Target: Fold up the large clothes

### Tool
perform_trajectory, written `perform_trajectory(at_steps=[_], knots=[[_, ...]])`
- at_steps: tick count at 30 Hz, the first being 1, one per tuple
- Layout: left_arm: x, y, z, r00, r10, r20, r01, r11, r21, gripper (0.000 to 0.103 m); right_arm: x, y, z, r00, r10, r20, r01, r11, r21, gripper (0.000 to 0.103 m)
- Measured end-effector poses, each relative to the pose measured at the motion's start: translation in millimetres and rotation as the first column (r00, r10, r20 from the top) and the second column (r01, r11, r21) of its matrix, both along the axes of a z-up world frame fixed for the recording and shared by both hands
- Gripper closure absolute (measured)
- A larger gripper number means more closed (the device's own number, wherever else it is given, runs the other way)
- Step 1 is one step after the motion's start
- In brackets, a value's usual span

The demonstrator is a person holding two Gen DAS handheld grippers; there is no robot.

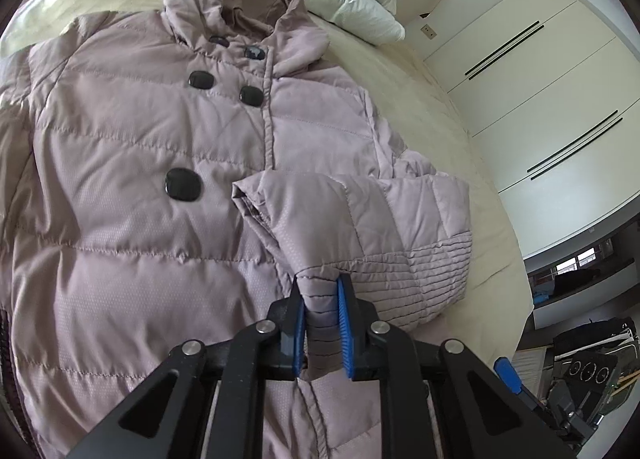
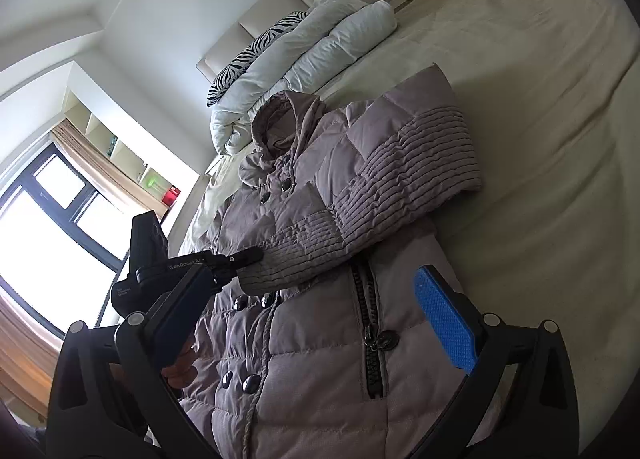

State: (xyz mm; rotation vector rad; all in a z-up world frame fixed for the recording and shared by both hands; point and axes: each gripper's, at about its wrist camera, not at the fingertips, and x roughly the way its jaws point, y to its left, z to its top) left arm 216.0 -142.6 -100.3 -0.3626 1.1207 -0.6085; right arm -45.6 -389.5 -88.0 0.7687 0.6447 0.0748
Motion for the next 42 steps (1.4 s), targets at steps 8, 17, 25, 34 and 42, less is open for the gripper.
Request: perform_trajectory(at_steps=[8,17,25,34,42], knots=[[25,40,135,0.968,0.070,0.239,-0.055,0.996,-0.068,0.088,14,-24,-25,0.999,-0.029,-0.019,0.034,0.962,0.272,0.000],[48,98,202,0.914,0.192,0.359,-0.159,0.980,-0.120,0.088,86,-48,-82,0.986,-0.160,-0.055,0.155,0.723,0.674,0.000],[63,145,201,0.887,0.272,0.373,-0.223,0.960,-0.171,0.088,172,-30,-108,0.975,-0.216,-0.059,0.174,0.564,0.807,0.000],[74,176,188,0.878,0.316,0.359,-0.258,0.945,-0.202,0.088,241,-21,-129,0.964,-0.236,-0.122,0.241,0.582,0.777,0.000],[85,187,149,0.894,0.337,0.295,-0.290,0.938,-0.192,0.088,264,-55,-107,0.944,-0.312,-0.106,0.303,0.697,0.651,0.000]])
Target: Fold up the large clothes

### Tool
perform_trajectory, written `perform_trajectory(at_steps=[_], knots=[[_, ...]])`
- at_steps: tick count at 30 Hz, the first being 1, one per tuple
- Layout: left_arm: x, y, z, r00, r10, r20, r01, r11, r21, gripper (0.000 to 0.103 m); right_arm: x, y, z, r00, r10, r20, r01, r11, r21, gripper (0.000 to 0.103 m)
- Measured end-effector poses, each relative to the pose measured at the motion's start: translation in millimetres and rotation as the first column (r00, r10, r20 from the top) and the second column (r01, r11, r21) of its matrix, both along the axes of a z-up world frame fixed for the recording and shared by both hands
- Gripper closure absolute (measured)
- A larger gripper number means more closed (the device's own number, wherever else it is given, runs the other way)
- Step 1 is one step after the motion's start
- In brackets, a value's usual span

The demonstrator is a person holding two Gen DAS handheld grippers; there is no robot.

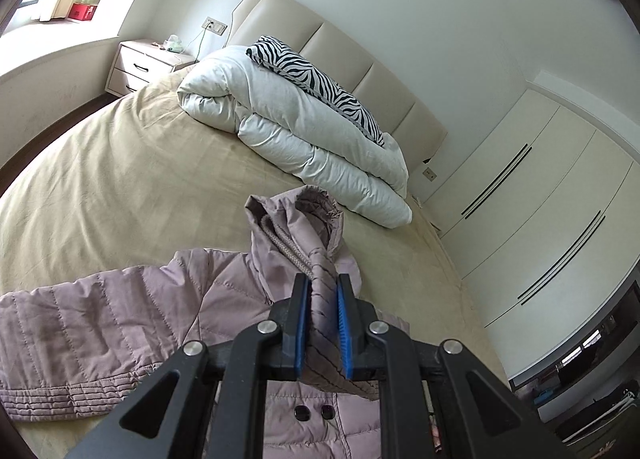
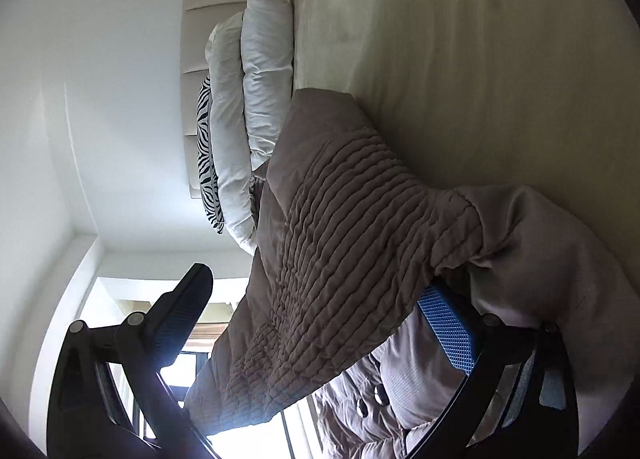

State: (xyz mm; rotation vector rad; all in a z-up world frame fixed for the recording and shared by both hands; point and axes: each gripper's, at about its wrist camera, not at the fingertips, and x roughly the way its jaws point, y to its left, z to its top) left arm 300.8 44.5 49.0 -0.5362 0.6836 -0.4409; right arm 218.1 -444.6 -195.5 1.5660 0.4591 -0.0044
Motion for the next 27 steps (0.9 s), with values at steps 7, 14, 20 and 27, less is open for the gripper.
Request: perform_trajectory(at_steps=[7,14,20,27], knots=[[16,-14,-51,0.996,-0.003,-0.090,0.005,1.000,0.030,0.088,-11,-36,19,0.997,-0.071,-0.030,0.066,0.988,-0.143,0.001],[30,-25,-122,0.979,0.031,-0.200,-0.012,0.995,0.097,0.088,-31,-74,-4,0.992,-0.124,-0.030,0.120,0.986,-0.116,0.006],[35,-5,-159,0.960,0.085,-0.268,-0.059,0.993,0.103,0.088,-11,-34,39,0.986,0.154,0.070,-0.139,0.974,-0.180,0.006],[36,-6,-167,0.960,0.082,-0.266,-0.045,0.989,0.141,0.087,1,-16,55,0.976,0.199,0.089,-0.175,0.958,-0.227,0.006]])
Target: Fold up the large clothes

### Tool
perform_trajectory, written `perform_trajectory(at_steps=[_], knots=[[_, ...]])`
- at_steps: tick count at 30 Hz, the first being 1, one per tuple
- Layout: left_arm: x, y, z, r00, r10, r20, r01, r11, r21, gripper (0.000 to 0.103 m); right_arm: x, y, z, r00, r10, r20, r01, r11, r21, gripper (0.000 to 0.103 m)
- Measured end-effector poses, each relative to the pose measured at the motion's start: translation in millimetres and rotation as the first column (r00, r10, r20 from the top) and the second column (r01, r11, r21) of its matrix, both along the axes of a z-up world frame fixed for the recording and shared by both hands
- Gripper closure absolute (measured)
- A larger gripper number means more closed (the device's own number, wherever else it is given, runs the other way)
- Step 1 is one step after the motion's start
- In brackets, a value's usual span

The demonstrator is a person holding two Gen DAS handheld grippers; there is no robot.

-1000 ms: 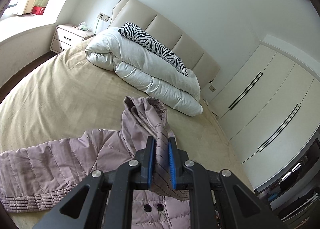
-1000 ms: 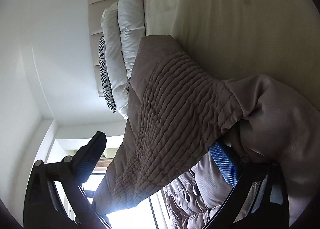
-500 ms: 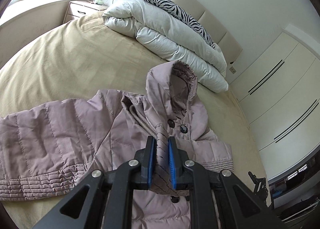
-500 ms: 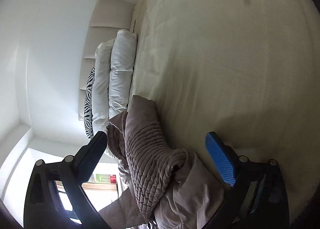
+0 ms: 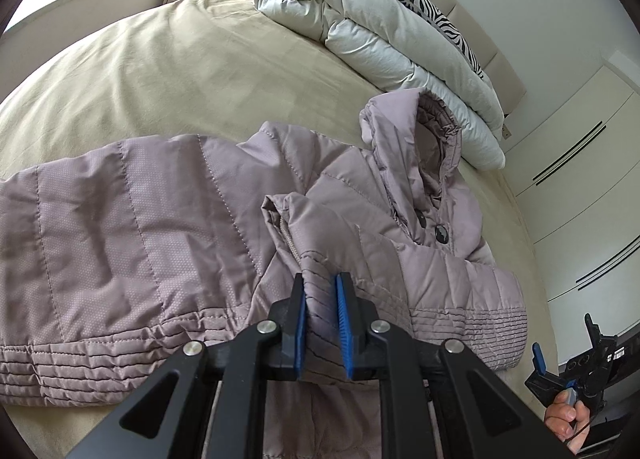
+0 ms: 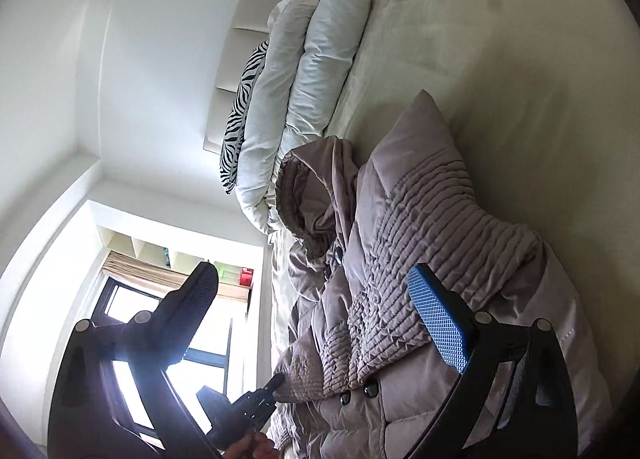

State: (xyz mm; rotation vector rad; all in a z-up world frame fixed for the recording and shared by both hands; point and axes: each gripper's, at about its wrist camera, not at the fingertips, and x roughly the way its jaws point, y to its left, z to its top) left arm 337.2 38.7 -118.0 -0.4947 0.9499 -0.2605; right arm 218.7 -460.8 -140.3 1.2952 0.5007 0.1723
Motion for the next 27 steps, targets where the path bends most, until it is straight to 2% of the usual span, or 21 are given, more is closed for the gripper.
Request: perform_trajectory(at_steps=[2,6,9,13,15,17,20,22,25,27], knots=[[3,-2,-2,1.000,-0.001,-0.001,0.001,1.000,-0.006,0.087,16,-1,-7,0.999,0.053,-0.004,-0.053,0.998,0.021,0.006],[10,-6,-9,1.000,-0.016,-0.013,0.016,1.000,0.006,0.086,52,-19,-40,0.991,0.045,-0.129,-0.043,0.999,0.012,0.008],[16,-7,-20,0.999,-0.022,-0.028,0.023,1.000,0.012,0.085,61,-33,-67,0.980,0.049,-0.194,-0.037,0.997,0.065,0.019],[26,-11,-32,0.999,-0.019,-0.030,0.020,1.000,0.018,0.081,63,-36,-74,0.977,0.090,-0.193,-0.093,0.996,-0.008,0.031],[29,-11,-37,0.999,-0.013,-0.045,0.014,1.000,0.016,0.079,63,-37,-79,0.975,0.100,-0.200,-0.107,0.994,-0.022,0.041],[27,-10,-33,0.999,-0.016,-0.043,0.016,1.000,0.007,0.079,62,-37,-72,0.971,0.108,-0.215,-0.121,0.991,-0.049,0.040],[18,-7,-31,0.999,-0.031,-0.035,0.032,0.999,0.014,0.079,58,-37,-43,0.979,0.082,-0.188,-0.112,0.981,-0.157,0.038],[16,-4,-33,0.999,-0.026,-0.036,0.026,1.000,-0.003,0.078,67,-38,-35,0.982,0.088,-0.170,-0.114,0.982,-0.150,0.034],[19,-4,-38,0.999,-0.023,-0.036,0.023,1.000,-0.005,0.076,89,-40,-43,0.973,0.090,-0.214,-0.123,0.981,-0.148,0.032],[23,-5,-41,0.999,-0.029,-0.027,0.029,1.000,0.001,0.073,98,-43,-64,0.965,0.096,-0.244,-0.126,0.986,-0.109,0.032]])
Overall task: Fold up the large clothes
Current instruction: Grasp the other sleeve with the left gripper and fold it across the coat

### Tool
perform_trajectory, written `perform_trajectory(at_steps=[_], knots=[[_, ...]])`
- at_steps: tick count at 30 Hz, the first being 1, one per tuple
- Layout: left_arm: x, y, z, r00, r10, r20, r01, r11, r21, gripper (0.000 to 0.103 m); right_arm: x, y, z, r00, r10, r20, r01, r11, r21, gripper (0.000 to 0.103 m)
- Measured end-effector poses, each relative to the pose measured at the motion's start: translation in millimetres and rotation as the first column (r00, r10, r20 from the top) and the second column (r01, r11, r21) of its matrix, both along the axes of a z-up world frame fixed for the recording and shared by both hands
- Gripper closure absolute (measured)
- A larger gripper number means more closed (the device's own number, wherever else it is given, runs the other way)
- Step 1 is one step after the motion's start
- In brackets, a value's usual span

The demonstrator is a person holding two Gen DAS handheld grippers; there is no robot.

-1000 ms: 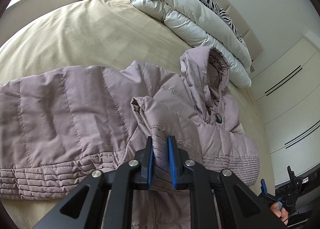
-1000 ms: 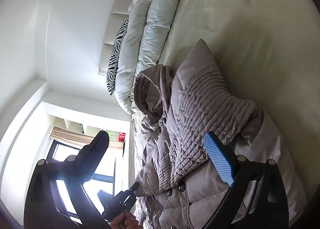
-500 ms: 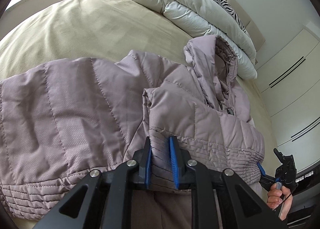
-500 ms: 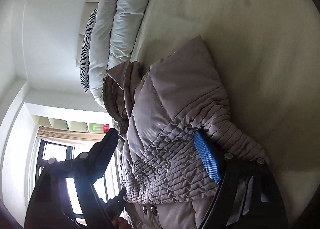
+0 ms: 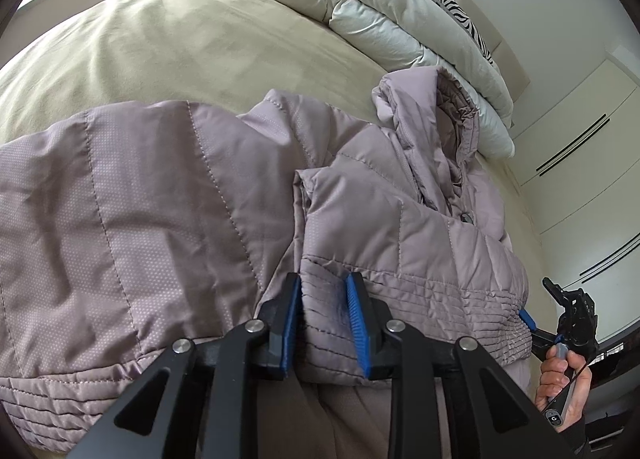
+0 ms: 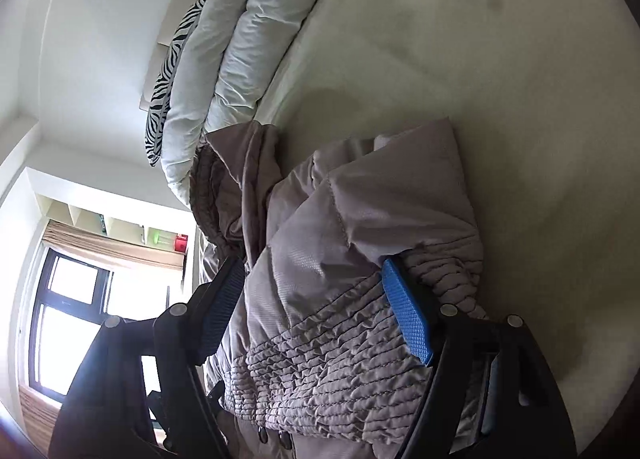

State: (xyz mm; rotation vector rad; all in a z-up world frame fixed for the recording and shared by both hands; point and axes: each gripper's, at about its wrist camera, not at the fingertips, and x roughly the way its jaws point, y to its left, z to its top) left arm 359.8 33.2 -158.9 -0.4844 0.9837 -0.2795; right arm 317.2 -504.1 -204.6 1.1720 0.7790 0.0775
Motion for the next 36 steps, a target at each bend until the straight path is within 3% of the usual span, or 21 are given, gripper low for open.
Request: perform_trajectory(at_steps=[2,5,7,8,10,14,16,18,20,25,28,30,33,36], knots=[[2,-1,-3,1.000,-0.002,0.011,0.002,1.000,-0.002,0.072,1,3,-8,1.000,0.009,0.028,-0.008,1.000,-0.026,0.032],[-5,3,4,1.000,0.013,0.019,-0.013,1.000,-0.022,0.067,-4,14,4,0.998,0.044,0.039,-0.038,0.990,-0.135,0.032],[-18,10,17,0.999,0.030,0.038,-0.028,0.999,-0.044,0.051,-15,20,25,0.998,0.034,0.051,-0.022,0.977,-0.212,0.032],[-28,15,25,0.998,0.037,0.057,-0.034,0.998,-0.052,0.045,-23,25,38,0.996,0.032,0.080,-0.012,0.971,-0.240,0.032],[-55,32,43,0.992,0.070,0.108,-0.060,0.994,-0.090,0.023,-45,37,63,0.987,0.046,0.156,-0.003,0.964,-0.267,0.032],[-121,84,62,0.977,0.156,0.148,-0.127,0.974,-0.186,0.015,-87,84,99,0.966,0.155,0.205,-0.078,0.938,-0.338,0.026],[-156,121,62,0.961,0.241,0.137,-0.200,0.945,-0.259,0.013,-109,110,109,0.953,0.208,0.221,-0.124,0.932,-0.341,0.026],[-192,166,56,0.931,0.348,0.107,-0.294,0.893,-0.341,0.013,-129,135,112,0.944,0.234,0.234,-0.157,0.939,-0.306,0.025],[-227,208,46,0.884,0.463,0.070,-0.398,0.822,-0.408,0.013,-144,158,111,0.940,0.258,0.223,-0.194,0.943,-0.272,0.025],[-293,297,11,0.732,0.678,-0.071,-0.608,0.602,-0.518,0.013,-174,209,112,0.929,0.305,0.211,-0.256,0.939,-0.231,0.025],[-309,325,-7,0.660,0.739,-0.138,-0.672,0.498,-0.548,0.015,-186,230,114,0.928,0.314,0.201,-0.268,0.936,-0.226,0.025],[-309,336,-20,0.629,0.753,-0.194,-0.680,0.413,-0.605,0.017,-193,240,115,0.929,0.315,0.195,-0.273,0.937,-0.217,0.025],[-297,347,-32,0.584,0.773,-0.246,-0.710,0.340,-0.617,0.020,-199,250,119,0.929,0.317,0.190,-0.274,0.936,-0.221,0.025],[-291,356,-41,0.508,0.802,-0.313,-0.751,0.235,-0.617,0.021,-201,254,122,0.931,0.316,0.183,-0.274,0.936,-0.222,0.025]])
